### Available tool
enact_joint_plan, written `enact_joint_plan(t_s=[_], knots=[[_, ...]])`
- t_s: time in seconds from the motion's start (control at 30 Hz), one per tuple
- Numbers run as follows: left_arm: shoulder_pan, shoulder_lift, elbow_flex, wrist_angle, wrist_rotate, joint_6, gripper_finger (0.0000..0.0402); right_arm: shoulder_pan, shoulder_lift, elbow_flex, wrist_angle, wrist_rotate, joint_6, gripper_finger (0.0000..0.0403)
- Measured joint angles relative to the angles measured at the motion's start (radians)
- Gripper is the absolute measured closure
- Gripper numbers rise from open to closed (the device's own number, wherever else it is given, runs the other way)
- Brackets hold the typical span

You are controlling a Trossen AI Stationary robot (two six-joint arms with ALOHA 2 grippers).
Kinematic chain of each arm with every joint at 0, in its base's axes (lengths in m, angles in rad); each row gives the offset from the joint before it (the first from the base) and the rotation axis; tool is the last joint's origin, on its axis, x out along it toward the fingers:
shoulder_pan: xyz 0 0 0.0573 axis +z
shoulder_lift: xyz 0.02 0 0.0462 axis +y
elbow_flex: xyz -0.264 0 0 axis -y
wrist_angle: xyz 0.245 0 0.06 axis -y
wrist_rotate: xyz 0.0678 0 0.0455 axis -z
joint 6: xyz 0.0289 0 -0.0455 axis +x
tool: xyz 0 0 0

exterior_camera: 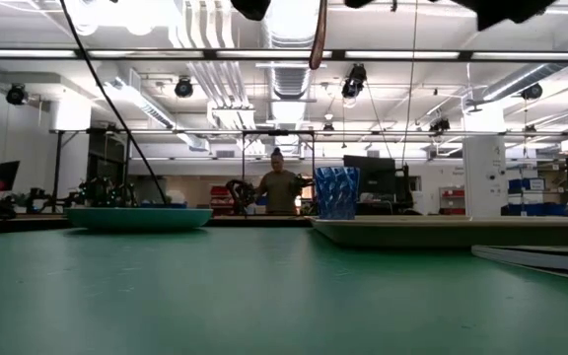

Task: Pick and place plate/cup/fork/spoon on tray
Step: Put the orange fork on the white serving tray to the top of the orange spoon

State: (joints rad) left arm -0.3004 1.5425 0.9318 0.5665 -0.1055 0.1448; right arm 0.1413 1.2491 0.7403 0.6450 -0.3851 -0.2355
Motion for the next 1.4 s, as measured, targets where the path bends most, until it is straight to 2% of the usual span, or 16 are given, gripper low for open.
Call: enact_joint_plan(t_s=[0.17, 0.27, 0.37, 0.57, 0.73, 0.8, 1.3, 1.4], knots=[[0.000, 0.000, 0.001, 0.004, 0.068, -0.007, 0.0402, 0.000, 0.067, 0.096, -0.093, -0.072, -0.009, 0.0212], [-0.001, 0.000, 0.001, 0.013, 0.113, -0.008, 0.0402, 0.000, 0.107, 0.131, -0.096, -0.152, -0.011, 0.0211], [0.000, 0.000, 0.001, 0.022, 0.122, -0.008, 0.0402, 0.000, 0.142, 0.165, -0.096, -0.218, -0.010, 0.0223], [0.000, -0.001, -0.001, 0.019, 0.123, -0.010, 0.0402, 0.000, 0.192, 0.208, -0.093, -0.233, -0.029, 0.0296], [0.000, -0.001, -0.003, 0.020, 0.123, -0.031, 0.0400, 0.000, 0.189, 0.205, -0.101, -0.245, -0.084, 0.0370], [0.000, -0.001, -0.003, 0.020, 0.123, -0.033, 0.0394, 0.000, 0.186, 0.204, -0.112, -0.243, -0.103, 0.0387], [0.003, -0.001, -0.003, 0.017, 0.116, -0.033, 0.0381, -0.005, 0.185, 0.203, -0.120, -0.249, -0.124, 0.0394], [0.004, -0.001, -0.003, 0.009, 0.116, -0.033, 0.0367, -0.005, 0.185, 0.202, -0.123, -0.253, -0.124, 0.0394]])
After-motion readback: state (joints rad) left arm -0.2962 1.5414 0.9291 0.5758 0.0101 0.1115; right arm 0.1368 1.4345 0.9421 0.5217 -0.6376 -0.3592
